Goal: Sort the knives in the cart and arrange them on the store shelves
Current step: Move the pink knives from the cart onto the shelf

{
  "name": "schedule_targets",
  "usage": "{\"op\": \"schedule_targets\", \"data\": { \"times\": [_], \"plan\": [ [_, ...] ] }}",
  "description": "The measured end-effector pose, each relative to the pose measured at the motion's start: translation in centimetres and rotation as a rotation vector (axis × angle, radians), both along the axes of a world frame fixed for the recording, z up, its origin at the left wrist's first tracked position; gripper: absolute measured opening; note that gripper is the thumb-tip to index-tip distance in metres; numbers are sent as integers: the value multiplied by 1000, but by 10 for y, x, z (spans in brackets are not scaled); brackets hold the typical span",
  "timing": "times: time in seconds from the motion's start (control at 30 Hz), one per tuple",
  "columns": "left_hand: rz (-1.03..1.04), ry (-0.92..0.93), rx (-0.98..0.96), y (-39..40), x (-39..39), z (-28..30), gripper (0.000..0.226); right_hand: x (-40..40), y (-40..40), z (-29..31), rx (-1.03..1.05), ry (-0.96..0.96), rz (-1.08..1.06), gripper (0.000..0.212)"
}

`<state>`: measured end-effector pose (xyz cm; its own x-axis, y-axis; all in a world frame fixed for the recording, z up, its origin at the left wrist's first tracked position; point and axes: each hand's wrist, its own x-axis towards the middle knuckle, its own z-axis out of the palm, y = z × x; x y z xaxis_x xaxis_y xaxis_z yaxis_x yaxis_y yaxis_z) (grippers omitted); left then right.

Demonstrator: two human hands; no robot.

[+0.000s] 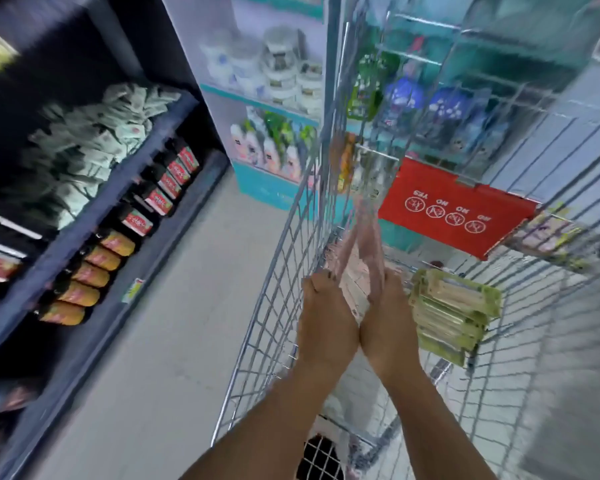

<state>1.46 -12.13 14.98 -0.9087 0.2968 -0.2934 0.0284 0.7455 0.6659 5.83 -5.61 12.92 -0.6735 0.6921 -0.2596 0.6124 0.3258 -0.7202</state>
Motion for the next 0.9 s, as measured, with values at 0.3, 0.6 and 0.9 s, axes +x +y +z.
{"op": "schedule_targets", "data": {
  "times": [0.3, 0.6, 0.9],
  "plan": [
    [84, 253, 257, -142, -4, 120, 15, -20, -127, 119, 149, 306, 44, 43],
    [265, 550, 303, -341, -29, 172, 9, -45, -307, 202, 161, 378, 296, 54],
    [563, 650, 237, -496, -56, 214, 14, -100, -458, 243, 118, 444, 617, 58]
  ]
}}
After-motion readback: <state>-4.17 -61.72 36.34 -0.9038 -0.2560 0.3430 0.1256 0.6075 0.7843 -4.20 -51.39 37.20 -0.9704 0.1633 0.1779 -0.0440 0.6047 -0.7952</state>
